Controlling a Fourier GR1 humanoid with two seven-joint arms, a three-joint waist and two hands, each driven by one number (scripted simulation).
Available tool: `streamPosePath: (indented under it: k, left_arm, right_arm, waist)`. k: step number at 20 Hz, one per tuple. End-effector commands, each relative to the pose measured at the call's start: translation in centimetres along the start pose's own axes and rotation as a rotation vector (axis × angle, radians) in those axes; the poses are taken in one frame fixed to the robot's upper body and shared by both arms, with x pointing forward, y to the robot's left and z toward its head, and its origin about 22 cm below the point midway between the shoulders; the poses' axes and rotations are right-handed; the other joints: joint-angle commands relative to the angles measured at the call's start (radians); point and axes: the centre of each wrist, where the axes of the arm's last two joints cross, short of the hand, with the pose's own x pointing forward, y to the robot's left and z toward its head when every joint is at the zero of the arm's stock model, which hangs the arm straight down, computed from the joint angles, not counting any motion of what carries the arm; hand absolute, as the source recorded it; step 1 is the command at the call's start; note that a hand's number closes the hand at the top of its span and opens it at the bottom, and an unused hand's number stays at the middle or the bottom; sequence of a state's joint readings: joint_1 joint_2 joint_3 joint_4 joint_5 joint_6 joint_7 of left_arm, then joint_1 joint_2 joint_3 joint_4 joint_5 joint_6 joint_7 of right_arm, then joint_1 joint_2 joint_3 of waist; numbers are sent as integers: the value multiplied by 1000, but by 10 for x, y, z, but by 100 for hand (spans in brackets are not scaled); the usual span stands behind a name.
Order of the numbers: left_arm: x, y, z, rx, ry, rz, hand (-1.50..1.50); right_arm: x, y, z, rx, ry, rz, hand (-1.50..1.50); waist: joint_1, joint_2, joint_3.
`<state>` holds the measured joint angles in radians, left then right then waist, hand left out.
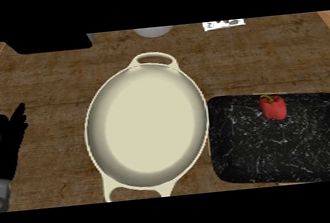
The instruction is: Pick the bell pepper from the tray and place it in the pot
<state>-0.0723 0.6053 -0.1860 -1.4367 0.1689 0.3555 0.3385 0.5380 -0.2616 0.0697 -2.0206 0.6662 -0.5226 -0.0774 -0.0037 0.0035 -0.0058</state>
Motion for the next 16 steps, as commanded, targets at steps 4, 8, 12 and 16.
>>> streamPosePath:
  k: [4,8,12,16]
  left_arm:
    - [2,-4,0,5,-16,16,0]
    - [-2,-3,-14,-17,2,17,0]
    - [-9,-8,-2,-8,-3,10,0]
    - [-4,-19,-3,-10,5,21,0]
  right_arm:
    - [47,-8,-12,193,118,133,-150]
    - [76,-3,-24,185,177,99,-150]
    - [59,9,-33,217,197,92,-150]
    - [35,23,-64,225,209,93,-150]
  waist:
    - [13,-1,3]
    - [4,-2,5]
    - [3,-4,6]
    - [5,-3,6]
